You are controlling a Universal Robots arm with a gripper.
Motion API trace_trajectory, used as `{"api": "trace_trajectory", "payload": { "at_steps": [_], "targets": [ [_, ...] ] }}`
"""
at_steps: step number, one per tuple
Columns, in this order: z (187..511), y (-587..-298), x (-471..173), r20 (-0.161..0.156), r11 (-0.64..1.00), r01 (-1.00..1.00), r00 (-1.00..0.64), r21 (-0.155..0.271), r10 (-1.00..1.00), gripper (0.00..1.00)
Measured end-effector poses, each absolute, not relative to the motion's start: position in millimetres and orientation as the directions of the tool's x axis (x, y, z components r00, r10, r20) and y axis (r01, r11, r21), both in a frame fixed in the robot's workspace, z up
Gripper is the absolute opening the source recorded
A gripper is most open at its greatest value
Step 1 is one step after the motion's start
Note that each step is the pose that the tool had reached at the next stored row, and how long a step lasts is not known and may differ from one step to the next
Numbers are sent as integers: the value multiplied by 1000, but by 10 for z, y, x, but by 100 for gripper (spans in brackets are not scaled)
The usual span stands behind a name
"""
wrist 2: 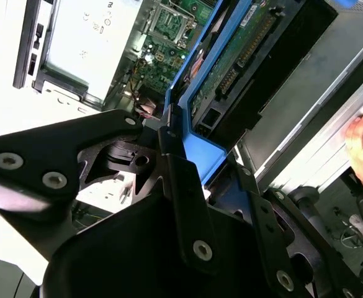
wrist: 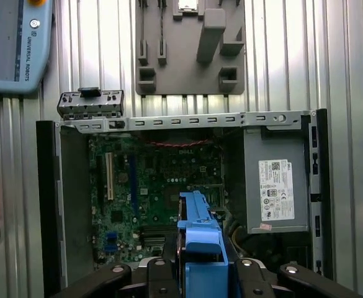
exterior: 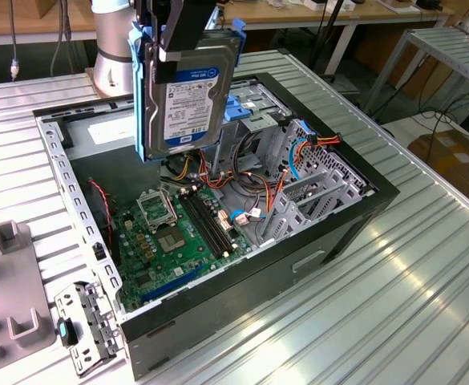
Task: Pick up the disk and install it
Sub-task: 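Insert the disk into the insertion slot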
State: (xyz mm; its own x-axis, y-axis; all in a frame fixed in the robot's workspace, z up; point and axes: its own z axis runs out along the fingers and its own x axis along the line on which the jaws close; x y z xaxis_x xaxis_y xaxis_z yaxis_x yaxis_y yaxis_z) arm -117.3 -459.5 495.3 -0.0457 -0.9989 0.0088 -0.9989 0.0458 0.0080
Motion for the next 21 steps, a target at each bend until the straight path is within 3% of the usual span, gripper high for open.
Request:
{"api": "trace_trajectory", "payload": {
  "at_steps": [21],
  "targets": [
    [4952, -4613, -898, 12, 46, -999, -46, 8, -999, 37]
  ]
}}
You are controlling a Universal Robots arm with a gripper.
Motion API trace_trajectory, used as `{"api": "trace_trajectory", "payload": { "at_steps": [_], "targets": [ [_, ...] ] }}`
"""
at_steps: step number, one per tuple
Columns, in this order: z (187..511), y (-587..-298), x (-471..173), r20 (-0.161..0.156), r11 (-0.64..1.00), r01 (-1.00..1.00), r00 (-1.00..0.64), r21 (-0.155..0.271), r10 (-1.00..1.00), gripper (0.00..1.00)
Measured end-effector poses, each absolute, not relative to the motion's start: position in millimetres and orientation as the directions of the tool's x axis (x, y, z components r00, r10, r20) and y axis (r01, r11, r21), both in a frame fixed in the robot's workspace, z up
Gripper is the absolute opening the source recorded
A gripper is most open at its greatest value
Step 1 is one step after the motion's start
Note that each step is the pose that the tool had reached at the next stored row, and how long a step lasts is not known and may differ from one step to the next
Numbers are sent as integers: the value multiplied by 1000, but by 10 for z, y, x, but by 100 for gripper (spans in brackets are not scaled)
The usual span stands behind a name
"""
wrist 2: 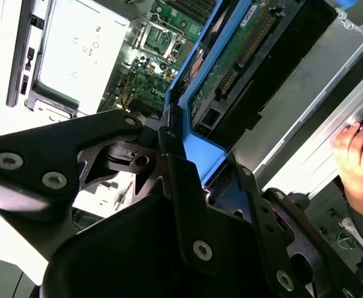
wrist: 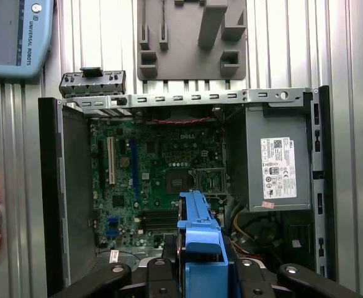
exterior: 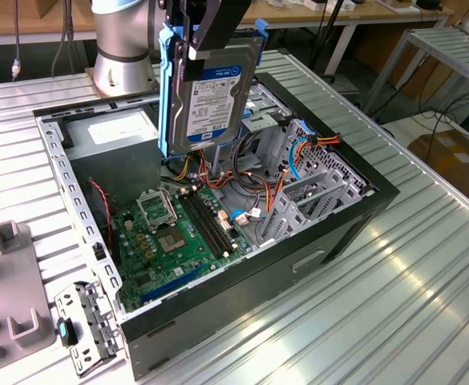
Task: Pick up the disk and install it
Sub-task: 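Insert the disk into the insertion slot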
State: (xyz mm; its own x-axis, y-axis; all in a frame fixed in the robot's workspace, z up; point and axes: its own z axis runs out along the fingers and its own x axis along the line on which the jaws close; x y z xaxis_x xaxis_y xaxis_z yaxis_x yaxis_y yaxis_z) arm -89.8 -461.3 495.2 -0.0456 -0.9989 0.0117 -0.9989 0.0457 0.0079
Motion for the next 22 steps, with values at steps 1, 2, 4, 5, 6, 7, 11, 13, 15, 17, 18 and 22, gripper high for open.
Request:
{"api": "trace_trajectory", "payload": {
  "at_steps": [1, 2, 4, 5, 6, 7, 11, 13, 15, 17, 18, 22],
  "targets": [
    [4953, -4613, -898, 12, 46, -999, -46, 8, -999, 37],
    [4952, -4615, -898, 12, 46, -999, -46, 8, -999, 37],
    [4952, -4617, -898, 12, 46, -999, -46, 8, -999, 37],
    [4952, -4619, -898, 12, 46, -999, -46, 8, -999, 37],
    [4952, -4620, -898, 12, 46, -999, -46, 8, -999, 37],
    [4952, -4622, -898, 12, 46, -999, -46, 8, -999, 37],
    [4952, -4663, -898, 12, 46, -999, -46, 8, -999, 37],
    [4952, -4711, -898, 12, 46, -999, -46, 8, -999, 37],
    [4950, -4778, -898, 12, 46, -999, -46, 8, -999, 37],
    [4948, -4851, -898, 12, 46, -999, -46, 8, -999, 37],
    [4946, -4887, -898, 12, 46, -999, -46, 8, -999, 37],
    [4933, -5012, -874, 14, 46, -999, -46, 8, -999, 37]
  ]
}}
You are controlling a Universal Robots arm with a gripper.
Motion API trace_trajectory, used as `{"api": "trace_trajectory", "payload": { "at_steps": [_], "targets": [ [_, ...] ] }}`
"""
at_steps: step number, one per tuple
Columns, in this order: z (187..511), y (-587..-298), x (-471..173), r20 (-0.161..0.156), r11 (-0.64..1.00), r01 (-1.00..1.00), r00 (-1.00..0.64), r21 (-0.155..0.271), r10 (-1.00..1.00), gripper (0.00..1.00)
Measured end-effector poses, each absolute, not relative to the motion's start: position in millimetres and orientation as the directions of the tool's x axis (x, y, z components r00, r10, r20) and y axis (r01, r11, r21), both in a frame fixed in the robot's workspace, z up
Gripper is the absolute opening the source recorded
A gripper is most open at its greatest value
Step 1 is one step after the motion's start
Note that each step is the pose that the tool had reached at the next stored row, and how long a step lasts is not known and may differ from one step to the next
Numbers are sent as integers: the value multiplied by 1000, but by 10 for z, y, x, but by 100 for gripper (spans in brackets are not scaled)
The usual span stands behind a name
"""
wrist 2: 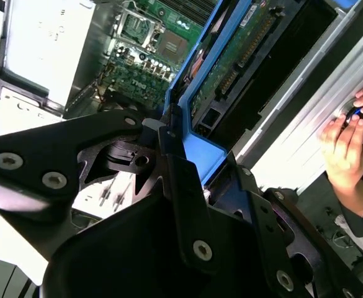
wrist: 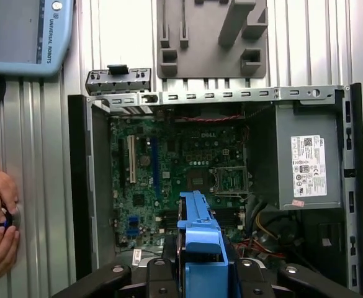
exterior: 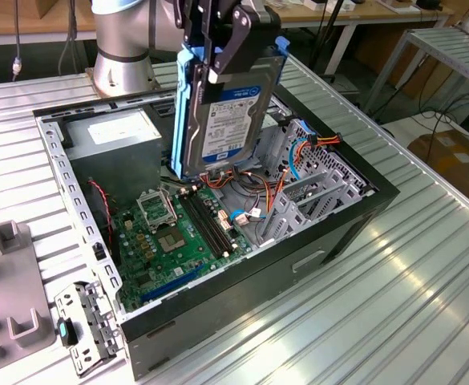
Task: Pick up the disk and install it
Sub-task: 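Insert the disk into the insertion slot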
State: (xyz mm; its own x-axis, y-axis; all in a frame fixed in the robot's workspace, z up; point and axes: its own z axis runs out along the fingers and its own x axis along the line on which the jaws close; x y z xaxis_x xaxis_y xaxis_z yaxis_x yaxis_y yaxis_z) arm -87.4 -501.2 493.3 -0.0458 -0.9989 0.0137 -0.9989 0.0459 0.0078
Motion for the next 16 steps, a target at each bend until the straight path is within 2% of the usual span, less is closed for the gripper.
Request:
{"api": "trace_trajectory", "payload": {
  "at_steps": [16],
  "targets": [
    [4861, -5134, -261, 27, 46, -999, -46, 7, -999, 37]
  ]
}}
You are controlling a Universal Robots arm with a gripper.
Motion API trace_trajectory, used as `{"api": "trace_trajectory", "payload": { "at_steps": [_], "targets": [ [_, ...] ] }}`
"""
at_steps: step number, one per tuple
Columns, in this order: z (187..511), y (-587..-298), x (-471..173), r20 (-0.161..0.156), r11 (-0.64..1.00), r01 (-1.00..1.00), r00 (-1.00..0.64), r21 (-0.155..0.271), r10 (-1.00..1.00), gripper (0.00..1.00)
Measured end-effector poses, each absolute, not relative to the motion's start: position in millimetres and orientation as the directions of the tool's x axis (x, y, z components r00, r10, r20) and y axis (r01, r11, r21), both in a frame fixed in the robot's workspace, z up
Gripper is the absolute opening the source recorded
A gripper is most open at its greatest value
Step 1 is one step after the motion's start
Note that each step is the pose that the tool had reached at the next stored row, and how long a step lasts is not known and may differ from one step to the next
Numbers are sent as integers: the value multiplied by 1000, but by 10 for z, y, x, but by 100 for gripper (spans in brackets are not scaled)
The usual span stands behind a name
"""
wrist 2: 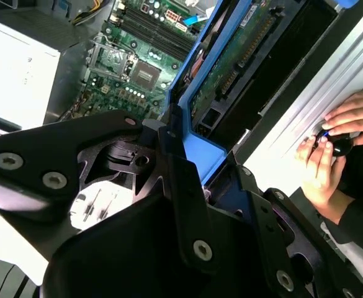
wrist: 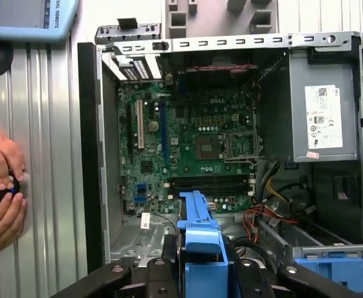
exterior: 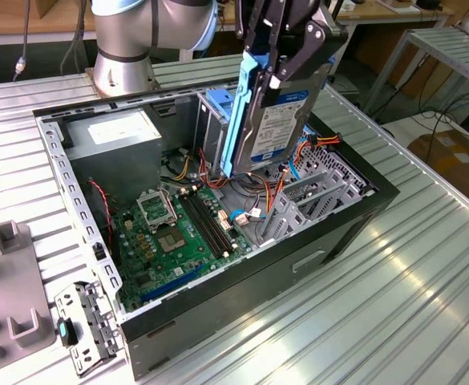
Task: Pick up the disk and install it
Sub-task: 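Insert the disk into the insertion slot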
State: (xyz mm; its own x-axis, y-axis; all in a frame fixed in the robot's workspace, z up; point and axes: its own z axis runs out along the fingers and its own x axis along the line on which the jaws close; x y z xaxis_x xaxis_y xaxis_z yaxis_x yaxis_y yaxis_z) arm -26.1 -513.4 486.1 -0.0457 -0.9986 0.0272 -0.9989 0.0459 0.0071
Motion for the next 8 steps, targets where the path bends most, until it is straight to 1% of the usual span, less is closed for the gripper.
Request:
{"api": "trace_trajectory", "payload": {
  "at_steps": [6, 8],
  "targets": [
    [4838, -5331, -249, 31, 46, -999, -46, 7, -998, 37],
    [4832, -5358, -215, 31, 46, -999, -46, 7, -998, 37]
  ]
}}
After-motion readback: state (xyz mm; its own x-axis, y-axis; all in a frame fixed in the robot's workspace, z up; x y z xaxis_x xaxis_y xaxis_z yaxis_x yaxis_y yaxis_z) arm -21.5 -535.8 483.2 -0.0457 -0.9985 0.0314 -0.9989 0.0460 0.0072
